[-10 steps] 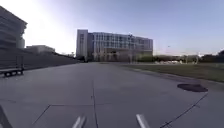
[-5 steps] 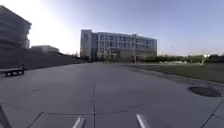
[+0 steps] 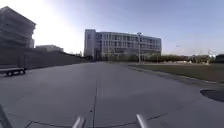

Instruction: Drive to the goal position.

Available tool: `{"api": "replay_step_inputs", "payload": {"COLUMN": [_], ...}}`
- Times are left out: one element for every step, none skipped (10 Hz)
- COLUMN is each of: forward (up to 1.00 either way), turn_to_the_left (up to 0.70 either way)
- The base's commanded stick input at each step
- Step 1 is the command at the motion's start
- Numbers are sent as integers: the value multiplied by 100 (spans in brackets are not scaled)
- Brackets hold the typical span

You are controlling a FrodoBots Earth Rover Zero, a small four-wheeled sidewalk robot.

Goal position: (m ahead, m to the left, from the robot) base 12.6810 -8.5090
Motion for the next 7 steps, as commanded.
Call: {"api": "replay_step_inputs", "payload": {"forward": [60, 60, 60, 60, 60, 60, 60], "turn_to_the_left": [13, 13, 4, 0, 0, 0, 0]}}
